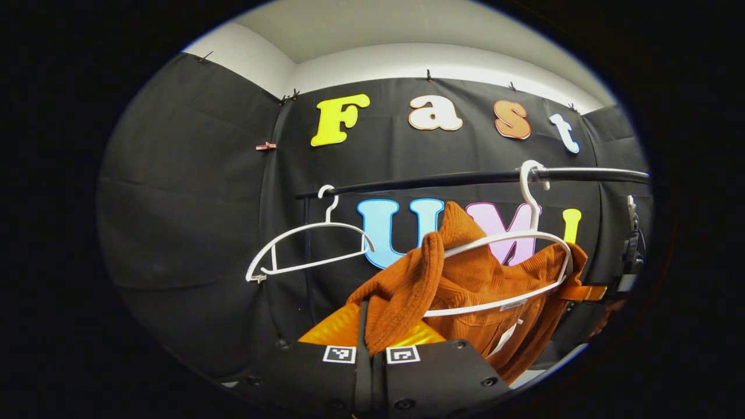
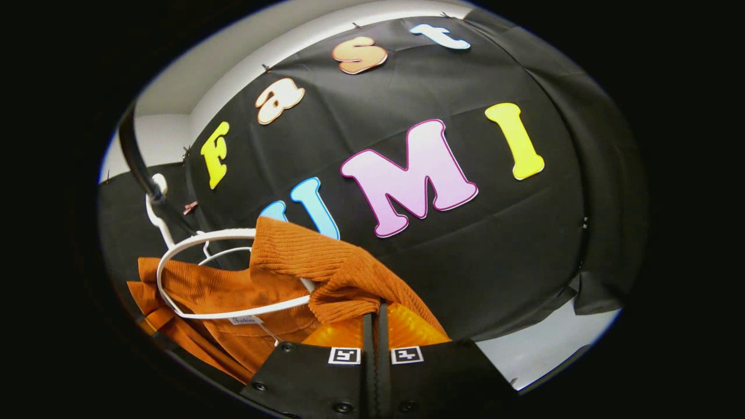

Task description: Grasp the clothes on the hanger with both hands and then place them into the laundry hamper below.

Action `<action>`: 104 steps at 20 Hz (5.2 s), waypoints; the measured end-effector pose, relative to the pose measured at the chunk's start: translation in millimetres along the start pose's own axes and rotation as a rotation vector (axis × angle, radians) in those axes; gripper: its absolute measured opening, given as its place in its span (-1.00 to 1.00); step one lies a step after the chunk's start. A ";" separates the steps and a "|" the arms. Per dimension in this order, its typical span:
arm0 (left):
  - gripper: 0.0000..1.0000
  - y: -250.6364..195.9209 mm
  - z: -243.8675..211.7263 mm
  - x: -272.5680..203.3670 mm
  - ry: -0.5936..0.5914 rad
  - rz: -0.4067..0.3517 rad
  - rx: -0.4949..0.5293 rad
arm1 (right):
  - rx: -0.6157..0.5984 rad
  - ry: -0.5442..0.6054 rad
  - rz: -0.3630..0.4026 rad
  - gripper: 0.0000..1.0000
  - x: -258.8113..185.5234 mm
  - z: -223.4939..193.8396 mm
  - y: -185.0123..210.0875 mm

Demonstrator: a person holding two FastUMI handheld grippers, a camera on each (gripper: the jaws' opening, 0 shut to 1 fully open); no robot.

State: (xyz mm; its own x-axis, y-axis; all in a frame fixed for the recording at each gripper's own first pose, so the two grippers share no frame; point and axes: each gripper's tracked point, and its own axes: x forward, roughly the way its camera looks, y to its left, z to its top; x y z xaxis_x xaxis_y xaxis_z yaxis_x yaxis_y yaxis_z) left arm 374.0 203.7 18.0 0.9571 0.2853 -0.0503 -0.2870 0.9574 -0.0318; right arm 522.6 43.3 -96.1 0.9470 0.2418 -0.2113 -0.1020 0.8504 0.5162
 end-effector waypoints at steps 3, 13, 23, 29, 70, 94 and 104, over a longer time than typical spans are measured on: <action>-0.89 12.5 14.1 5.0 -0.023 0.021 -0.006 | 0.014 -0.014 -0.003 -0.92 3.9 23.1 -7.8; -0.90 41.5 -73.2 30.8 0.145 0.047 -0.018 | 0.054 0.097 -0.026 -0.92 20.7 -37.5 -36.8; -0.90 -9.7 -140.8 -1.0 0.269 -0.110 -0.088 | 0.186 0.272 0.171 -0.92 -37.2 -142.7 49.0; -0.90 -72.0 -103.3 -20.0 0.232 -0.262 -0.141 | 0.185 0.222 0.243 -0.91 -80.9 -127.2 106.5; -0.35 -62.4 -426.2 -42.0 0.837 -0.231 0.123 | -0.067 0.727 -0.235 -0.70 -114.2 -420.8 -82.6; 0.89 -19.1 -248.5 -117.0 0.484 -0.170 0.055 | -0.122 0.391 -0.246 0.94 -187.8 -271.5 0.7; 0.92 0.3 -104.4 -181.3 0.165 -0.182 -0.018 | -0.263 0.101 -0.136 0.98 -258.6 -164.3 74.2</action>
State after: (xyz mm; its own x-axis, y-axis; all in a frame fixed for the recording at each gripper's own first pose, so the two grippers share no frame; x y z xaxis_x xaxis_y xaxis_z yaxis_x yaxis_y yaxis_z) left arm 196.3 147.5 -77.2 0.9741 0.0958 -0.2047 -0.1128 0.9909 -0.0732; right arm 220.1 120.6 -139.5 0.9238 0.1512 -0.3518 -0.0640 0.9668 0.2474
